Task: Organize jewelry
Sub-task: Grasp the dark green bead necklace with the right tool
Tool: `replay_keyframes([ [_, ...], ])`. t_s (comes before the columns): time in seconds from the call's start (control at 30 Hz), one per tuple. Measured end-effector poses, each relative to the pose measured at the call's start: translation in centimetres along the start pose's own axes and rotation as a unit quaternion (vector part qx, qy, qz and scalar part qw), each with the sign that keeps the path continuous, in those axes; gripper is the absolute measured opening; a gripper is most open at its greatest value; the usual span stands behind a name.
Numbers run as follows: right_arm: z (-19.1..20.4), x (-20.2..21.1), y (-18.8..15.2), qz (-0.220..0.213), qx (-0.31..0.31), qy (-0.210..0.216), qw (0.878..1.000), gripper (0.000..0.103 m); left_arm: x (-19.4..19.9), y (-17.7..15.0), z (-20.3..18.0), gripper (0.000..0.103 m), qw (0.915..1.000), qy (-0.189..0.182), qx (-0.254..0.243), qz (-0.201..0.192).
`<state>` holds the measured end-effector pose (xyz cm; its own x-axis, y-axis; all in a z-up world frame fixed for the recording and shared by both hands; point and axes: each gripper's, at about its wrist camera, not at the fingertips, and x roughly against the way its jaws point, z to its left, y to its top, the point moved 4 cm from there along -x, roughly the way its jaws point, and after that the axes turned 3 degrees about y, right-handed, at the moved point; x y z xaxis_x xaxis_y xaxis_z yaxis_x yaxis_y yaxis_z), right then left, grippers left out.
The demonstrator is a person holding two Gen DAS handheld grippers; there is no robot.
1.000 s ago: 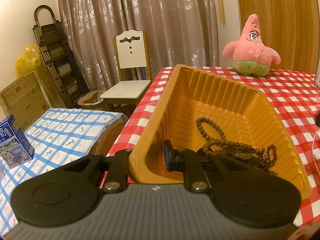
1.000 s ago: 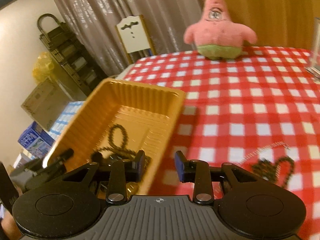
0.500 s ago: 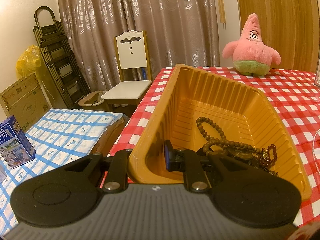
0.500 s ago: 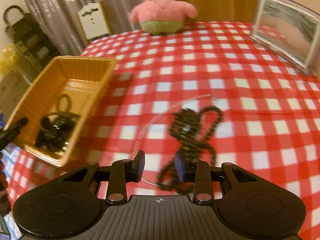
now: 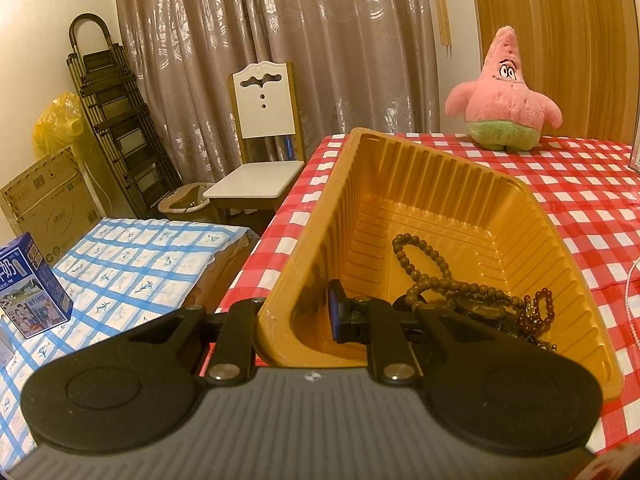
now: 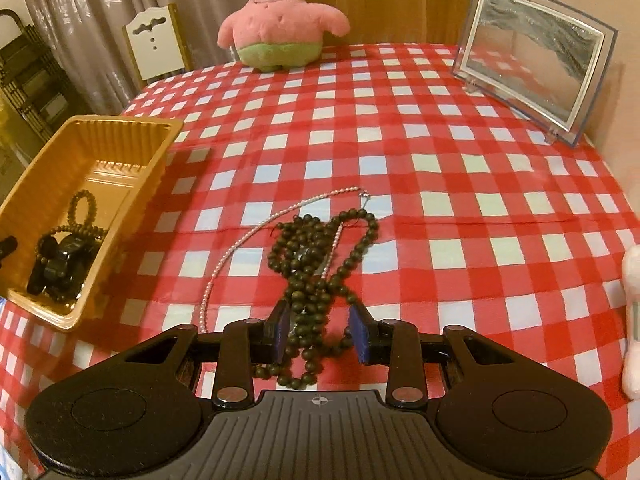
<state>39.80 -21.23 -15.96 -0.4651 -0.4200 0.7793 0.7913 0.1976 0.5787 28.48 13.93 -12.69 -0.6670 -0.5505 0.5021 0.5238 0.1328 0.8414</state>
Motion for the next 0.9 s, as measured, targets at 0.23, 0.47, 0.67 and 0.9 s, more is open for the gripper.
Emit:
replay_keyframes([
  [0.23,0.1,-0.5,0.0,0.0,0.011,0.002,1.0,0.033,0.0,0.0,0.0,0.016,1.0,0.0,0.0,0.0],
  [0.47,1.1,-1.7,0.3,0.005,0.033,0.012,0.999,0.033,0.0,0.0,-0.1,0.016,1.0,0.0,0.0,0.001],
  [0.67,2.0,-2.6,0.0,0.016,0.064,0.007,0.998,0.033,0.0,0.0,0.0,0.016,1.0,0.001,0.0,0.0],
  [0.9,2.0,-4.0,-0.4,0.024,0.071,0.008,0.997,0.027,0.0,0.0,-0.1,0.016,1.0,0.001,-0.001,0.001],
])
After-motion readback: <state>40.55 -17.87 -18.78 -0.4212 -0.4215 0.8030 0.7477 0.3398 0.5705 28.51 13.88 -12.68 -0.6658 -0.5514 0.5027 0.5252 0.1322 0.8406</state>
